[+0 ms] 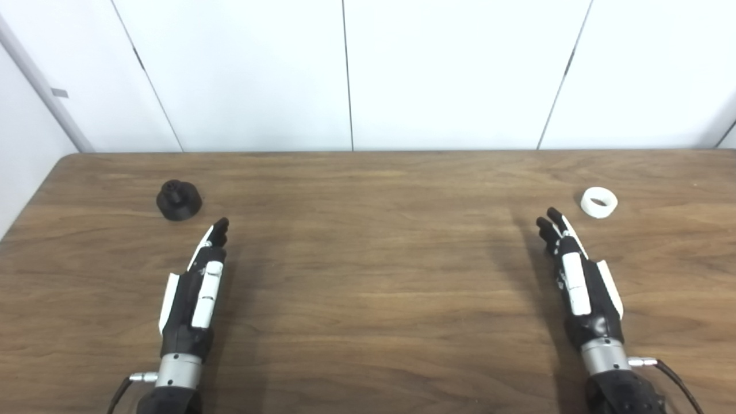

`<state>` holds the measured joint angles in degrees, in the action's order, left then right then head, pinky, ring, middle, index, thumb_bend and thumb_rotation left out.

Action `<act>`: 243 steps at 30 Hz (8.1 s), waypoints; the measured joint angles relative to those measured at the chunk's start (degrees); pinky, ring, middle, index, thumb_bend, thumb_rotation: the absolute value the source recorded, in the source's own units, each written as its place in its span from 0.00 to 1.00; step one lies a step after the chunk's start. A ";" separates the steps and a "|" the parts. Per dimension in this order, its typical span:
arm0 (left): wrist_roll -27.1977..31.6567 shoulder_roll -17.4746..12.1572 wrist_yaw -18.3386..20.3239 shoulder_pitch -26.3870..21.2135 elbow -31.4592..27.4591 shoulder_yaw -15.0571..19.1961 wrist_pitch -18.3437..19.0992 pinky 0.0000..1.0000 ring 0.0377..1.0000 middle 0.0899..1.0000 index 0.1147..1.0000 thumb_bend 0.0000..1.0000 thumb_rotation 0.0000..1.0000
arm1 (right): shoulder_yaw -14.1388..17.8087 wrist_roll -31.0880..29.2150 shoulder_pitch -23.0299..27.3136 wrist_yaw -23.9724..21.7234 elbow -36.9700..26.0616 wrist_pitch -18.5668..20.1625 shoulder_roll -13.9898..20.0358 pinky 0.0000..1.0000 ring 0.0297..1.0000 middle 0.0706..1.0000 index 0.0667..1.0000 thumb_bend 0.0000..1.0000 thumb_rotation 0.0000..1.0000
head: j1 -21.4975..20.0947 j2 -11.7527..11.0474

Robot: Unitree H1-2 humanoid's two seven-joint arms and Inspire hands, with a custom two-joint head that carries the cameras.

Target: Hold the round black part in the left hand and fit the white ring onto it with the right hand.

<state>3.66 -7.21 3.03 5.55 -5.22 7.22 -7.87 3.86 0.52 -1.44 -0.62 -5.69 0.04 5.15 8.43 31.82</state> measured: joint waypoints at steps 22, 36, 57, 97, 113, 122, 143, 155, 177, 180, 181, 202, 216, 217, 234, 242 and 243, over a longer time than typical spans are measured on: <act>-5.39 1.55 -1.72 -2.00 2.78 -1.21 -3.95 1.00 1.00 0.97 0.95 0.44 0.87 | 2.22 -6.48 3.15 -4.62 6.94 -7.30 5.25 1.00 0.97 0.94 0.98 0.60 1.00 | 12.75 -6.33; -7.51 2.23 -2.58 -3.02 3.44 -1.96 -4.08 1.00 1.00 0.98 0.96 0.47 0.89 | 2.32 -7.35 4.36 -7.19 9.77 -11.37 7.46 1.00 0.98 0.96 1.00 0.57 1.00 | 12.05 -5.80; -27.99 5.10 -6.61 1.40 -11.45 -3.30 18.63 0.96 0.94 0.91 0.91 0.81 0.26 | 2.93 -7.67 4.06 -7.24 9.65 -11.19 7.78 1.00 0.94 0.92 0.95 0.60 0.99 | 10.82 -4.49; -39.11 -14.13 -7.33 -18.28 6.13 0.00 27.19 1.00 0.98 0.92 0.83 0.93 0.27 | 2.92 -5.73 4.26 -7.06 10.26 -11.61 7.82 0.96 0.90 0.88 0.91 0.66 0.94 | 9.06 -4.84; -35.24 -18.09 -8.59 -27.22 19.86 -2.19 28.29 1.00 1.00 0.94 0.84 0.90 0.29 | 2.91 -4.75 4.46 -6.88 10.32 -11.69 7.53 0.96 0.91 0.89 0.92 0.67 0.94 | 8.62 -4.92; -34.84 -22.05 -4.13 -31.20 25.42 -6.91 30.07 1.00 1.00 0.95 0.83 0.91 0.32 | 2.88 -3.94 4.51 -6.19 10.33 -12.06 7.35 0.94 0.90 0.88 0.92 0.67 0.94 | 7.83 -4.92; -33.98 -24.91 -0.02 -34.37 32.58 -12.29 30.64 1.00 1.00 0.95 0.81 0.93 0.40 | 2.72 -2.30 4.45 -5.70 10.10 -12.49 7.15 0.95 0.91 0.89 0.92 0.66 0.96 | 7.13 -4.66; -32.97 -24.57 0.22 -35.03 33.16 -13.20 30.64 1.00 1.00 0.93 0.80 0.92 0.38 | 2.72 -2.31 4.45 -5.70 10.05 -12.48 7.12 0.95 0.90 0.89 0.92 0.68 0.96 | 6.86 -4.57; -34.14 -24.75 0.01 -35.37 32.63 -14.82 32.43 1.00 0.98 0.92 0.75 0.89 0.38 | 2.71 -2.24 4.34 -5.66 9.77 -12.31 6.95 0.95 0.90 0.89 0.92 0.66 0.96 | 7.22 -4.13; -34.14 -24.75 -0.13 -35.43 32.61 -14.80 32.66 1.00 0.97 0.91 0.70 0.87 0.33 | 2.65 -2.20 4.33 -5.66 9.71 -12.23 6.95 0.95 0.90 0.89 0.92 0.66 0.96 | 7.39 -4.13; -34.12 -24.75 -0.38 -35.44 32.63 -14.72 32.63 1.00 0.96 0.88 0.62 0.84 0.27 | 2.64 -2.18 4.32 -5.66 9.69 -12.15 6.94 0.95 0.90 0.89 0.92 0.66 0.96 | 7.39 -4.13; -36.06 -24.81 -4.95 -34.85 33.17 -16.13 30.40 1.00 0.90 0.74 0.42 0.52 0.05 | 2.67 -2.48 4.30 -5.68 9.62 -12.07 6.84 0.98 0.90 0.89 0.92 0.63 0.97 | 7.92 -4.22; -36.61 -24.49 -5.20 -30.71 25.08 -15.64 29.22 1.00 0.90 0.71 0.42 0.52 0.05 | 2.60 -2.43 4.37 -5.68 9.66 -12.07 6.78 0.97 0.90 0.89 0.92 0.65 0.97 | 7.13 -3.87; -36.61 -24.26 -5.21 -30.29 23.83 -15.54 29.22 1.00 0.89 0.71 0.42 0.52 0.05 | 2.60 -2.43 4.37 -5.68 9.65 -12.05 6.78 0.97 0.90 0.89 0.92 0.65 0.97 | 7.13 -3.87; -43.23 -18.64 -1.86 -21.79 3.93 -21.32 29.04 1.00 0.85 0.72 0.42 0.52 0.05 | 2.15 -1.09 4.04 -5.60 8.38 -11.51 5.45 0.96 0.89 0.89 0.92 0.64 0.98 | 3.97 -2.38; -47.63 -16.17 -0.91 -19.27 -0.18 -24.02 26.97 1.00 0.85 0.72 0.42 0.52 0.05 | 1.48 0.37 3.53 -4.76 6.46 -8.99 3.41 1.00 0.90 0.89 0.92 0.66 0.98 | 0.45 -1.67; -47.64 -15.64 -0.82 -18.55 -0.65 -24.14 26.75 1.00 0.85 0.72 0.42 0.52 0.05 | 1.21 0.56 3.27 -4.52 5.85 -8.65 2.94 1.00 0.90 0.89 0.92 0.66 0.97 | -0.68 -1.15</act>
<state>-43.97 -22.85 2.21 -13.00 -5.87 -16.92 18.88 5.07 1.08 1.83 -5.14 0.16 -8.61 8.10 7.75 30.67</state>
